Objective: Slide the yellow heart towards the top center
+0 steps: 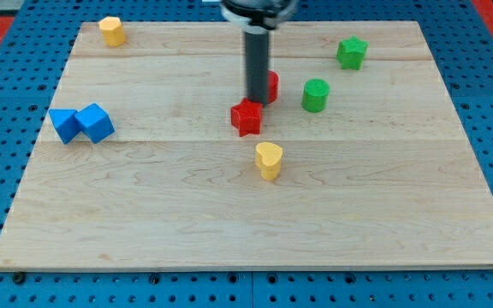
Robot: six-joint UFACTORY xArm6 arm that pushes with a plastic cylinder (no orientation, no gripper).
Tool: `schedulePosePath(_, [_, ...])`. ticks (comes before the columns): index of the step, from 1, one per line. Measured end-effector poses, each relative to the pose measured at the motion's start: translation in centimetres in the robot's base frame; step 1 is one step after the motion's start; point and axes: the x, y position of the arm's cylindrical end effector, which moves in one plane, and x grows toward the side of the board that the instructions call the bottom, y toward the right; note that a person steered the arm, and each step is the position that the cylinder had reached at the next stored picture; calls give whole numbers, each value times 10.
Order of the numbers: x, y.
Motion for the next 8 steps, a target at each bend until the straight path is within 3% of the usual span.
schedulePosePath(1, [16, -31])
schedulePosePath(2, [58, 39])
schedulePosePath(3, [102, 40])
schedulePosePath(4, [101, -92])
schedulePosePath(5, [86, -184])
schedulePosePath(6, [97, -197])
schedulePosePath(7, [57, -200])
schedulePosePath(8, [20, -167])
